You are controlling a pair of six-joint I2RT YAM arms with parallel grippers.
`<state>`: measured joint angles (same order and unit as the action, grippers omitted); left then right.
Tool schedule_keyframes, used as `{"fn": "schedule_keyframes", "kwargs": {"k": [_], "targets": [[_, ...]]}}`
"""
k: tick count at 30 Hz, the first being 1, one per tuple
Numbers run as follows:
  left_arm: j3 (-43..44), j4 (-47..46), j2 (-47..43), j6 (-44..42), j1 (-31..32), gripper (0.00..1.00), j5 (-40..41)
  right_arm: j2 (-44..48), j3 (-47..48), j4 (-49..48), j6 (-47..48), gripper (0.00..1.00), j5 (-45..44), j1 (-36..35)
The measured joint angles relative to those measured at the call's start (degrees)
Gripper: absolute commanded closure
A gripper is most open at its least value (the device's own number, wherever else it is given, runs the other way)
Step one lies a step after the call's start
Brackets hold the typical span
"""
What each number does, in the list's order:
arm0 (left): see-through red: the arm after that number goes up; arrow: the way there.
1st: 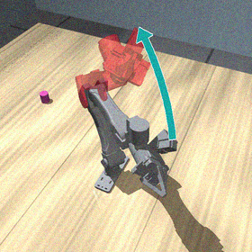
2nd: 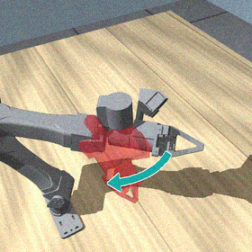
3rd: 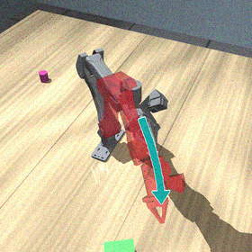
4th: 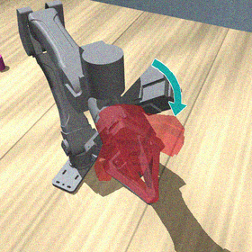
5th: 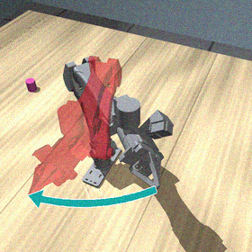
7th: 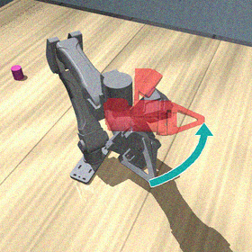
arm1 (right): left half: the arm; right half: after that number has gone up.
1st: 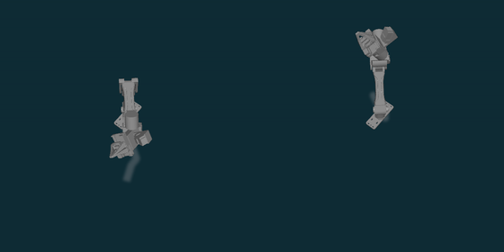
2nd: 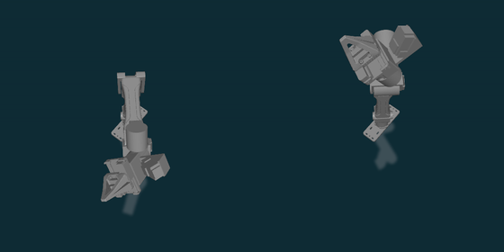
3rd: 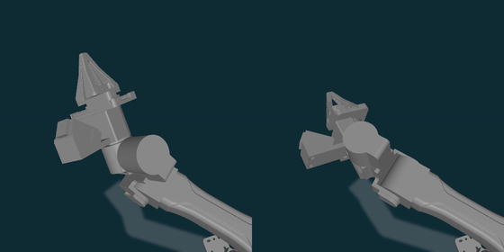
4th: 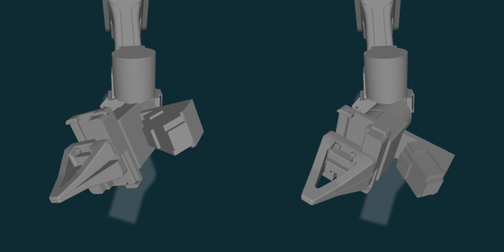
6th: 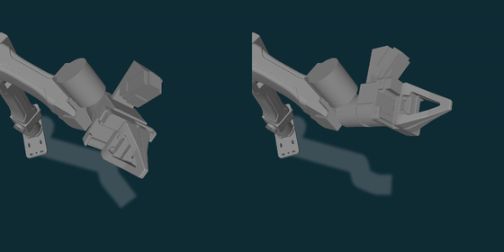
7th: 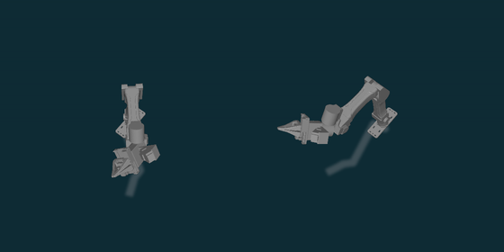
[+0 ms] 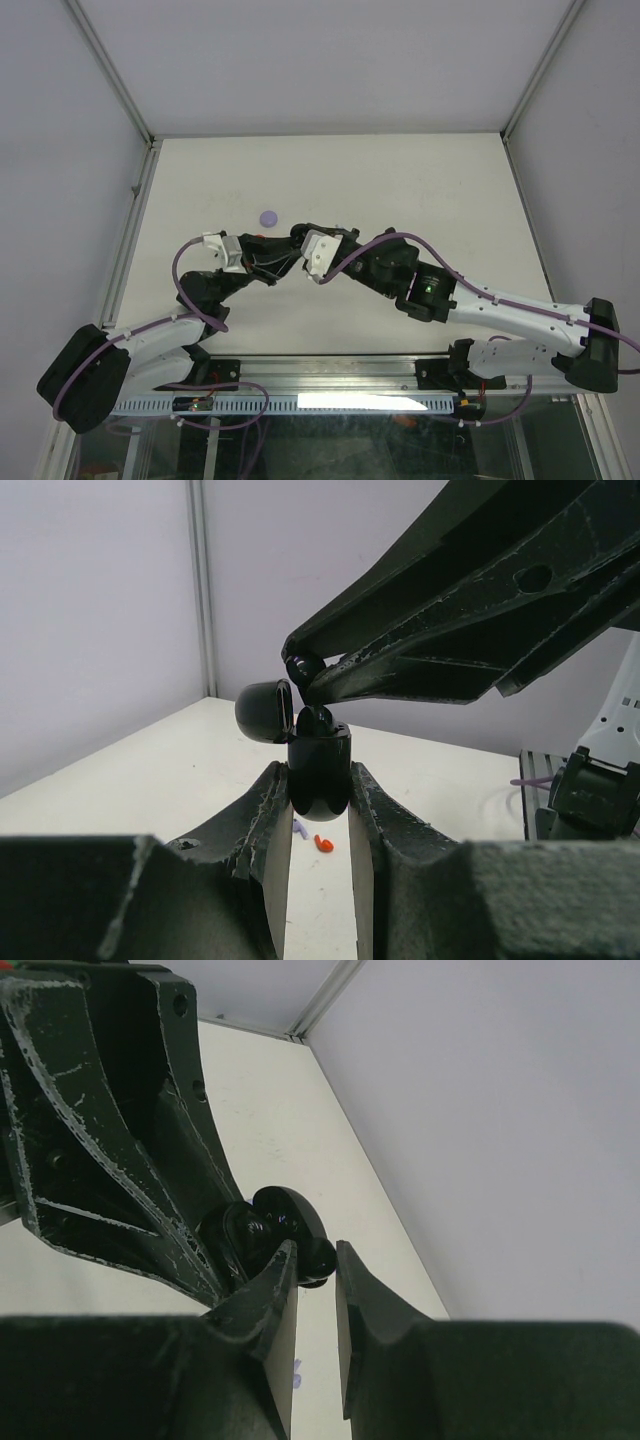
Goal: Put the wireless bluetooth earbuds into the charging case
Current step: Place the earbud in the charging case.
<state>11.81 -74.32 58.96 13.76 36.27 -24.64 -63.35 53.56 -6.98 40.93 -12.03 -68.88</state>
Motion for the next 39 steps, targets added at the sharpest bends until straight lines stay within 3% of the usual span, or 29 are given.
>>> {"fn": "schedule_keyframes", "kwargs": {"k": [16, 33, 39], "targets": [[0.6, -0.3, 0.8, 1.8, 0.0, 1.00, 0.5, 0.0, 0.0, -0.1, 0.0, 0.82, 1.7, -0.3], [0.6, 0.2, 0.8, 3.9, 0.0, 1.00, 3.5, 1.6, -1.8, -0.2, -1.7, 0.70, 5.7, -0.5], [0.6, 0.2, 0.8, 3.8, 0.0, 1.00, 3.3, 1.6, -1.7, 0.5, -2.8, 0.62, 5.8, -0.4]]}}
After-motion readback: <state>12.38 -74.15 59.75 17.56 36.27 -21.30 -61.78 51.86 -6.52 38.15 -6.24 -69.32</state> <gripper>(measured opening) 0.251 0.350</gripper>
